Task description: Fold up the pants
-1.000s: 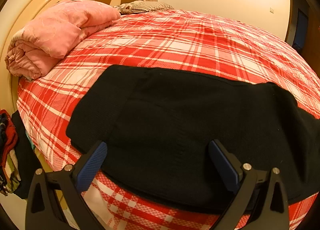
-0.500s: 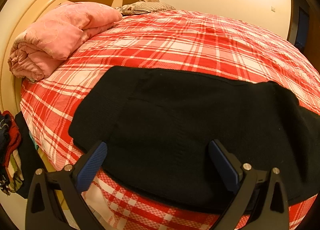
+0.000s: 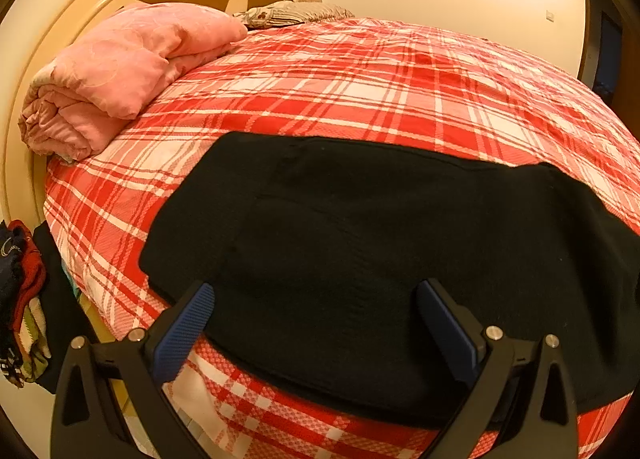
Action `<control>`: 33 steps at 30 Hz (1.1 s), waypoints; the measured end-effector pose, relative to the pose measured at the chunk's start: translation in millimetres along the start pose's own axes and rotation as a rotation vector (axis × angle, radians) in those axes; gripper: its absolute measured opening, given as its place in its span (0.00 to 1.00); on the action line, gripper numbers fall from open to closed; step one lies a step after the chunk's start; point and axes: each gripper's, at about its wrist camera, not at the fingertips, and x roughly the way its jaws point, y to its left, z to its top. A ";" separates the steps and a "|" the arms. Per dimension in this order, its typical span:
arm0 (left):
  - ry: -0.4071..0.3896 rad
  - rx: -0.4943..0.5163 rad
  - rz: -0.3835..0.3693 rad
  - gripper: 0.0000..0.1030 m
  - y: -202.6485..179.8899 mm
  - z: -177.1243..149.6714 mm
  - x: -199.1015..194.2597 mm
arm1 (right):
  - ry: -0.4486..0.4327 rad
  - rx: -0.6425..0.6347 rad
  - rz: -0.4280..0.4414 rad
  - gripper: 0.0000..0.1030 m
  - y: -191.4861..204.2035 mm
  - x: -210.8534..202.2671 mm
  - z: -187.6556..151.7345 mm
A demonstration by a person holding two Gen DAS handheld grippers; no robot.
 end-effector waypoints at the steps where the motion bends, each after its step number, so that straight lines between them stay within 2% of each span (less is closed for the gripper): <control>1: 0.001 0.001 0.003 1.00 -0.4 0.3 0.1 | 0.004 -0.034 -0.010 0.61 1.3 8.7 7.7; 2: 0.002 0.002 0.006 1.00 -0.8 0.4 0.3 | 0.001 -0.036 -0.034 0.75 1.5 15.9 12.8; 3: 0.003 0.003 0.010 1.00 -1.2 0.7 0.4 | -0.003 -0.037 -0.036 0.75 2.5 21.8 17.7; 5: 0.005 0.007 0.020 1.00 -2.9 1.2 -0.2 | -0.009 -0.074 0.028 0.75 12.6 34.6 25.9; 7: 0.005 0.014 0.031 1.00 -4.5 1.6 -0.7 | -0.021 -0.162 0.031 0.74 27.7 47.3 31.0; 9: 0.004 0.019 0.037 1.00 -5.3 1.4 -1.3 | 0.003 -0.237 0.003 0.66 40.1 65.7 34.8; 11: 0.006 0.015 0.044 1.00 -5.2 1.2 -1.4 | 0.045 -0.257 -0.004 0.50 43.6 84.5 37.0; 18: -0.002 0.025 0.060 1.00 -7.5 0.7 -2.1 | 0.112 -0.316 -0.045 0.48 47.9 127.6 31.5; 19: -0.001 0.023 0.060 1.00 -7.8 0.8 -2.3 | 0.116 -0.338 -0.072 0.41 49.8 129.5 27.7; 20: 0.000 0.024 0.060 1.00 -7.8 0.7 -2.2 | 0.108 -0.362 -0.099 0.27 51.9 129.0 25.6; 22: -0.002 0.028 0.061 1.00 -7.6 0.8 -2.2 | 0.098 -0.364 -0.078 0.10 52.8 121.6 22.8; 26: -0.007 0.033 0.065 1.00 -9.1 0.7 -2.6 | 0.021 -0.322 -0.086 0.10 46.3 93.8 19.8; 29: -0.009 0.035 0.068 1.00 -9.5 1.0 -2.5 | -0.081 -0.224 -0.094 0.10 28.7 66.5 21.5; 32: -0.009 0.034 0.069 1.00 -9.7 0.9 -2.6 | -0.105 -0.172 -0.133 0.10 19.2 64.0 21.9; 33: -0.009 0.034 0.069 1.00 -9.8 0.8 -2.6 | -0.109 -0.164 -0.171 0.10 17.8 68.3 21.4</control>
